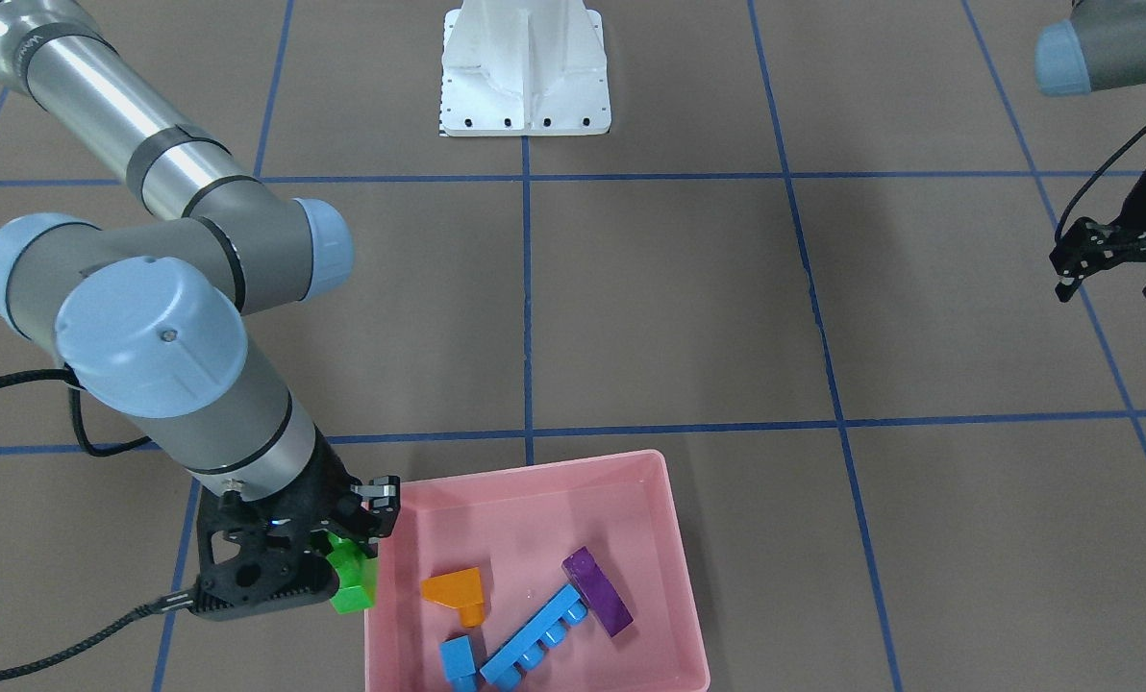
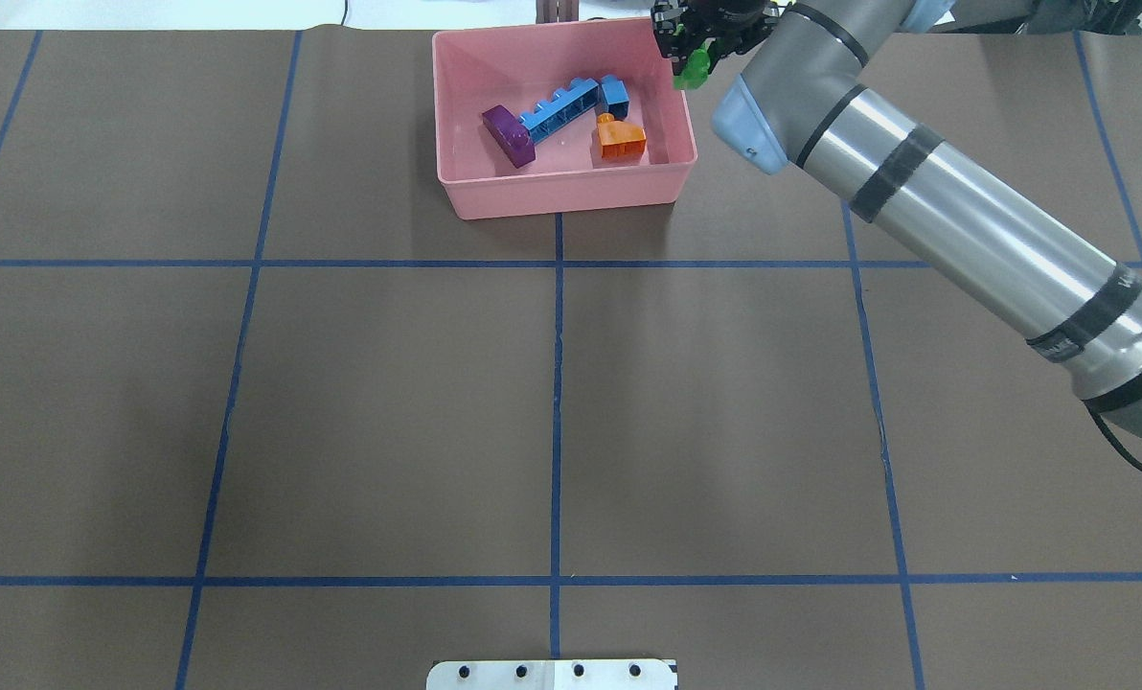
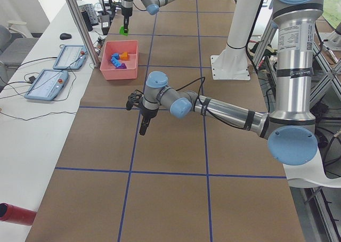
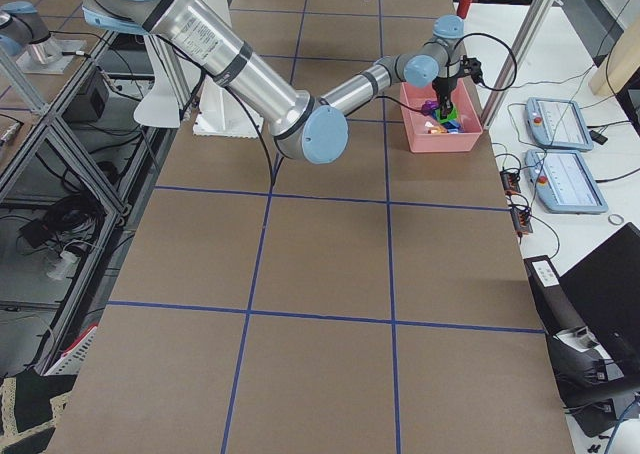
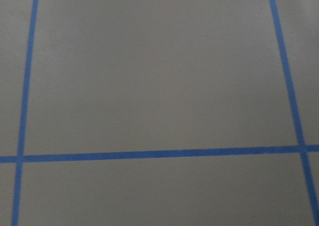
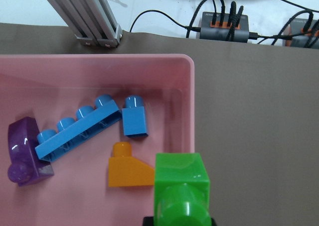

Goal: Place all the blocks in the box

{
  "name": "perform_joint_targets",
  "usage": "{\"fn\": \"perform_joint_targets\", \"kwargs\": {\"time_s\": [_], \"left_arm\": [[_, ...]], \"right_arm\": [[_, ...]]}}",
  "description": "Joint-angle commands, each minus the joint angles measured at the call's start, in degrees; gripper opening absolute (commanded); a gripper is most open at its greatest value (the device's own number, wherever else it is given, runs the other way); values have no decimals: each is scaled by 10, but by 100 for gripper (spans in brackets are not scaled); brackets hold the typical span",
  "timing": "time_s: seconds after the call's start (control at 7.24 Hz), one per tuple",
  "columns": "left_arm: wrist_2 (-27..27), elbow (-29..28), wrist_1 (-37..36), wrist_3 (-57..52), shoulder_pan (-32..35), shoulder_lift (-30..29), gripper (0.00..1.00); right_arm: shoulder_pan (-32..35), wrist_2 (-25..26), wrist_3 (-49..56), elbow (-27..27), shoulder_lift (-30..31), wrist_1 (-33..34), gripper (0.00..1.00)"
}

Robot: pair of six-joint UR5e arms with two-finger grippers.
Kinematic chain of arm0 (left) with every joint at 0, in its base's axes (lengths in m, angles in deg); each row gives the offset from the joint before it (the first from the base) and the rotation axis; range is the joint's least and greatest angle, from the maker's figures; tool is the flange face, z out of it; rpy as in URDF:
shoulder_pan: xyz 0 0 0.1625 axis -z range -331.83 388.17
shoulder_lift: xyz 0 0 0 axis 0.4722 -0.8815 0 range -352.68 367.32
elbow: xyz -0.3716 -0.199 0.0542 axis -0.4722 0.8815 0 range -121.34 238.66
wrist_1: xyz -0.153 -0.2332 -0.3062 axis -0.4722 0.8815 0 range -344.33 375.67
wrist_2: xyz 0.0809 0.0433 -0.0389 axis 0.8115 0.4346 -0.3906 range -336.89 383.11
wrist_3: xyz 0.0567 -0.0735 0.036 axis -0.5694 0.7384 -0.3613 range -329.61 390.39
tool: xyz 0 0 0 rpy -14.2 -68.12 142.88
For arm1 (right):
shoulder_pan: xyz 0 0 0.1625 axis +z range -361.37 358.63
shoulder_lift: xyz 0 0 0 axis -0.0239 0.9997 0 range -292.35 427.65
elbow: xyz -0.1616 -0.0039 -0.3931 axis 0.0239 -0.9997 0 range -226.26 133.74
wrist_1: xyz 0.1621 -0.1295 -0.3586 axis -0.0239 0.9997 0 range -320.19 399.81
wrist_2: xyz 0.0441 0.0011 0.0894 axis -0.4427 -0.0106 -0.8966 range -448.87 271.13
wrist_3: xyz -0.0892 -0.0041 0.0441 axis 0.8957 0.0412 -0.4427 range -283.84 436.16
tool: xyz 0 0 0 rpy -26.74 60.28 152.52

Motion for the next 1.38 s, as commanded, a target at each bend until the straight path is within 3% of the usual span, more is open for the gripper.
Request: {"fn": "perform_joint_targets", "kwargs": {"time_s": [0.0, 0.14, 0.41, 0.55, 0.69, 0.83, 0.97, 1.1, 1.24], "left_arm": [[-2, -3, 3, -19, 13, 17, 100], [-1, -5, 1, -35, 14, 24, 100], [-2, -28, 0, -40, 28, 26, 100], [-6, -29, 0, -40, 33, 24, 100], [-6, -30, 1, -41, 34, 21, 100], [-26, -30, 0, -53, 61, 19, 100], [-63, -37, -5, -104, 91, 21, 100], [-78, -37, -60, -158, 117, 15, 100], [-80, -33, -110, -216, 129, 12, 100]], "right_arm": [[-28, 63, -48, -51, -39, -44, 0], [-29, 64, -76, -52, -40, -55, 99], [-22, 50, -65, -46, -51, -48, 100], [-2, 17, -40, -41, -48, -42, 100], [37, -44, 18, -13, -44, 27, 100], [64, -59, 80, 48, -27, 126, 100], [87, -61, 132, 131, 35, 187, 100], [118, -85, 191, 210, 131, 197, 100], [150, -116, 246, 253, 209, 195, 100]]}}
